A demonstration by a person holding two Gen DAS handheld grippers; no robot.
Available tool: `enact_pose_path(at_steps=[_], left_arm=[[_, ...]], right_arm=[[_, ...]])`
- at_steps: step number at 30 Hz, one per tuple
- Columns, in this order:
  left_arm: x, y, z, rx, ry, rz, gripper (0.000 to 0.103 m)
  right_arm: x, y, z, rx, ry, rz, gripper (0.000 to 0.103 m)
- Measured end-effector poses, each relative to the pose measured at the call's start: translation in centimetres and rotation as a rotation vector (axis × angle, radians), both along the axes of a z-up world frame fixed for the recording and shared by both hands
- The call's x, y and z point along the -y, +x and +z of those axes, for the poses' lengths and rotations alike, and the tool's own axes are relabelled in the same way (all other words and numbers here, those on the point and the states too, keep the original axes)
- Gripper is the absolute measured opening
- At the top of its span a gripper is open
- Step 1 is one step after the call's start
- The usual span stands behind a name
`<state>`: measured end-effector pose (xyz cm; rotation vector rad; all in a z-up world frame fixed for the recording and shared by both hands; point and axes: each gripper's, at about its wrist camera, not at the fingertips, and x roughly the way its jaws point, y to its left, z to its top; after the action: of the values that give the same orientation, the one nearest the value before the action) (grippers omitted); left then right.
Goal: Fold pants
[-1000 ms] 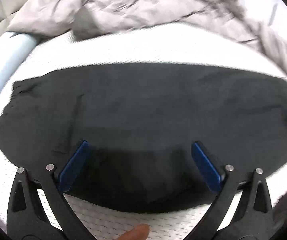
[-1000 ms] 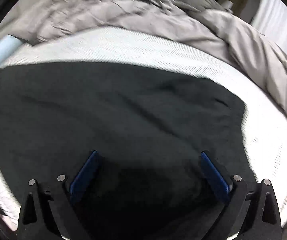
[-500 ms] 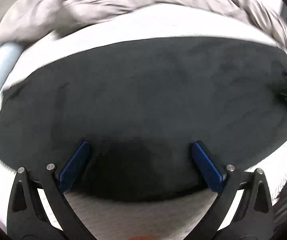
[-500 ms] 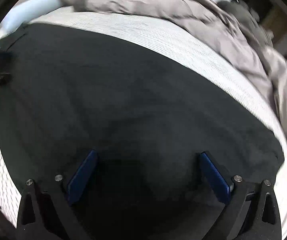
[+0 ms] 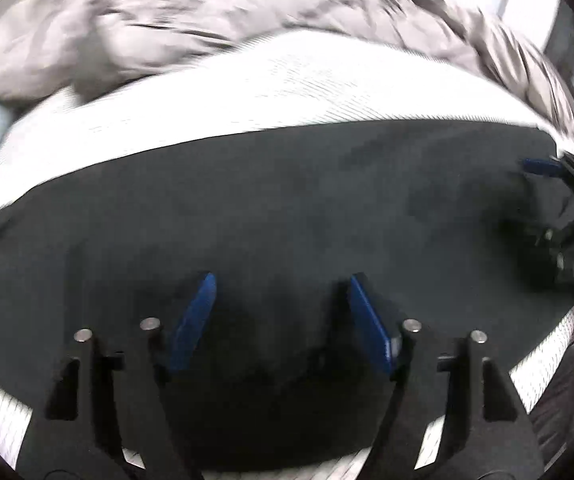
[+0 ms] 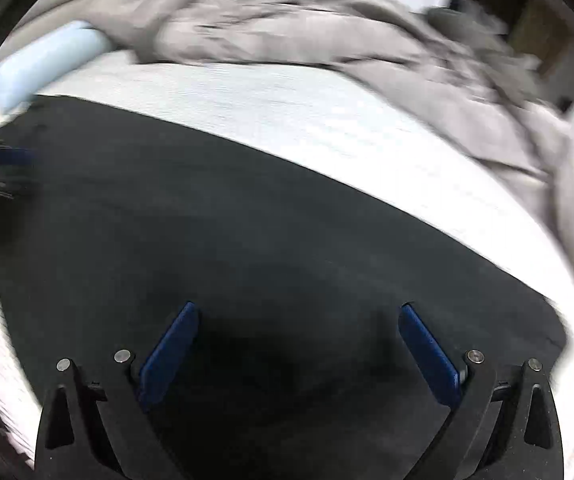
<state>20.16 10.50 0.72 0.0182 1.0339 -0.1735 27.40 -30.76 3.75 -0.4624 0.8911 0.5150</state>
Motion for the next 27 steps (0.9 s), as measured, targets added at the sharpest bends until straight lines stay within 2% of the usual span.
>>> enact_pose_path(at_steps=[2, 3, 5, 7, 8, 10, 11, 12, 14, 17, 19, 22, 24, 27], left_arm=[[0.4, 1.6, -1.3, -0.028, 0.056, -0.005, 0.064], [-0.2, 1.7, -1.5, -0.030, 0.041, 0.002, 0.064], [-1.8, 1.5, -1.3, -0.020, 0.035, 0.030, 0.064], [-4.2, 0.6, -1.5, 0.004, 0.126, 0.091, 0.064], [-5.9, 0.2, -2.0, 0.011, 0.158, 0.137, 0.065], [-8.5, -1.0, -2.4, 0.018, 0.089, 0.195, 0.065], [-9.4, -1.3, -2.4, 0.021, 0.069, 0.211, 0.065], [-10.0, -1.5, -2.3, 0.027, 0.052, 0.211, 0.065], [-9.9, -2.2, -1.6, 0.038, 0.038, 0.214, 0.065], [-8.8, -1.8, 0.1, 0.080, -0.028, 0.208, 0.065], [-7.8, 0.3, 1.0, 0.094, -0.068, 0.189, 0.068], [-3.9, 3.6, 0.9, 0.064, -0.045, 0.144, 0.069], [-1.0, 5.9, -0.3, 0.020, -0.013, 0.108, 0.069], [1.2, 8.4, -2.4, -0.030, 0.097, 0.098, 0.070]], right_arm=[[-2.3, 1.1, -0.9, -0.071, 0.051, 0.037, 0.102], [-2.9, 1.4, -1.3, -0.074, 0.036, 0.042, 0.102], [-3.5, 2.1, -2.5, -0.036, -0.075, 0.047, 0.102], [-1.2, 3.3, -2.2, -0.038, -0.062, 0.022, 0.102], [0.6, 4.1, -1.9, -0.035, -0.071, -0.026, 0.102], [3.2, 5.3, -1.5, 0.015, -0.132, -0.124, 0.102], [5.6, 6.4, -1.5, 0.036, -0.181, -0.208, 0.103], [7.2, 7.0, -1.5, 0.036, -0.182, -0.259, 0.103], [9.8, 8.5, -0.8, -0.004, -0.107, -0.337, 0.103], [10.4, 8.4, 0.2, -0.006, -0.032, -0.328, 0.102], [8.4, 8.0, 0.7, 0.000, 0.020, -0.255, 0.102], [2.6, 8.8, 0.4, -0.020, 0.050, -0.151, 0.102], [-0.6, 7.1, -0.9, -0.013, 0.033, -0.113, 0.102], [-2.9, 6.4, -2.2, -0.038, 0.008, -0.062, 0.102]])
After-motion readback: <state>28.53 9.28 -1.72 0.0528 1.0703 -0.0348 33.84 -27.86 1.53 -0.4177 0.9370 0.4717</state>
